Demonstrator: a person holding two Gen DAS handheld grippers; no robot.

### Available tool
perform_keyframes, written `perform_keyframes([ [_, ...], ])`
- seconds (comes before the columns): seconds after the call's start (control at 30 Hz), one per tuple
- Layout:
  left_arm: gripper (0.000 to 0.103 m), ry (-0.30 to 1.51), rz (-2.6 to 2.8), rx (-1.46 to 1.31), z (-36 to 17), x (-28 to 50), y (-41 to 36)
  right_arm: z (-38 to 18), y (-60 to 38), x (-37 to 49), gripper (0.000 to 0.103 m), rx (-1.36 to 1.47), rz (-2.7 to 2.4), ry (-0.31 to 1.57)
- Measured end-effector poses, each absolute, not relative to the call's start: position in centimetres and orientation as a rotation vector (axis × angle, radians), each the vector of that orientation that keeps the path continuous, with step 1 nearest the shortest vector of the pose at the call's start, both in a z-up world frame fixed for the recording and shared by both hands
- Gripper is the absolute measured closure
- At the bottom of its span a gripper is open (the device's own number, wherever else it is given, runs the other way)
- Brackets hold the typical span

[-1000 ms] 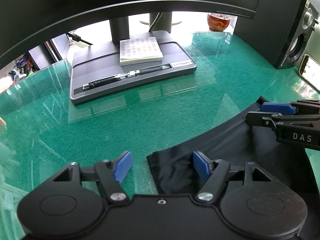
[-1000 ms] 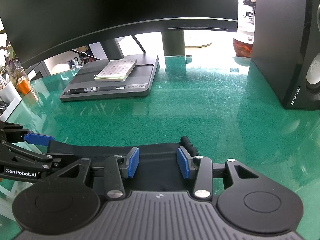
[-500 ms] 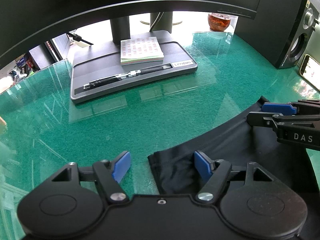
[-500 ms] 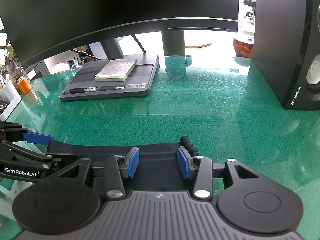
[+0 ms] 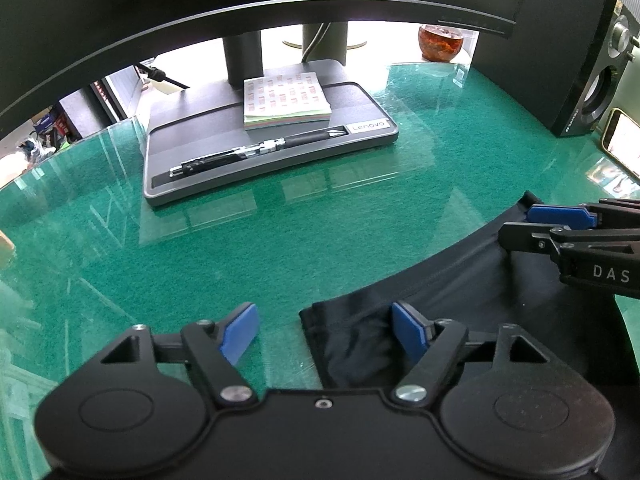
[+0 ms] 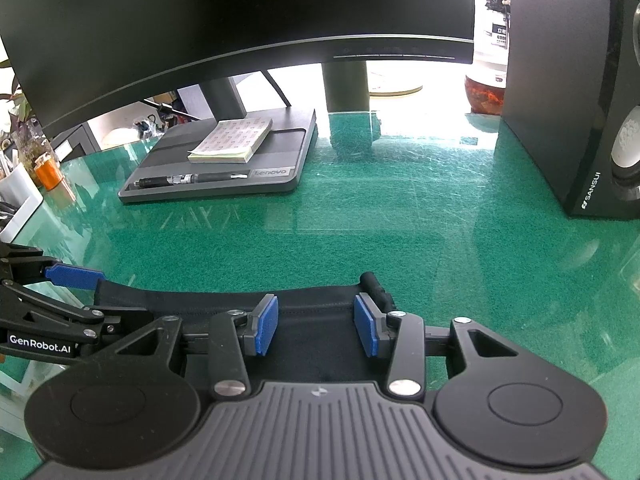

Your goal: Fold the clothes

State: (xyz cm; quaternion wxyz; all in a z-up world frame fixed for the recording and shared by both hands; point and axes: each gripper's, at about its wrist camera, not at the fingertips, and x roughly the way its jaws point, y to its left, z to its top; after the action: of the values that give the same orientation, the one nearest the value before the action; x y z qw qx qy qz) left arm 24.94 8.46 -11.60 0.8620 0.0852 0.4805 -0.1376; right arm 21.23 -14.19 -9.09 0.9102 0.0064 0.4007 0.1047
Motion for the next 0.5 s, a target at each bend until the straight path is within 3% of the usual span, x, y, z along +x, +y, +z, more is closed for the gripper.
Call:
perform_keyframes([
  [0.17,0.020,1.004,-0.277,0.171,-11.8,25.0,8.8,-9.2,-14.1,21.1,0.062,-0.007,0.215,0.819],
  [0.23,0.029,1.003,-0.279,0.163,-11.7,25.0,8.8,-9.1,-13.9,21.1,0.061,-0.026,0.210,0.825],
  [0.27,0.038,1.002,-0.287,0.153,-11.5,24.8,8.9,-8.8,-14.1,21.1,0.059,0.010,0.214,0.833],
  [0.33,0.038,0.990,-0.303,0.121,-10.8,24.2,9.1,-8.2,-14.9,20.7,0.045,0.104,0.224,0.816],
  [0.5,0.038,0.980,-0.284,-0.081,-9.5,22.8,11.9,-7.0,-17.4,19.0,0.038,0.226,0.170,0.736],
])
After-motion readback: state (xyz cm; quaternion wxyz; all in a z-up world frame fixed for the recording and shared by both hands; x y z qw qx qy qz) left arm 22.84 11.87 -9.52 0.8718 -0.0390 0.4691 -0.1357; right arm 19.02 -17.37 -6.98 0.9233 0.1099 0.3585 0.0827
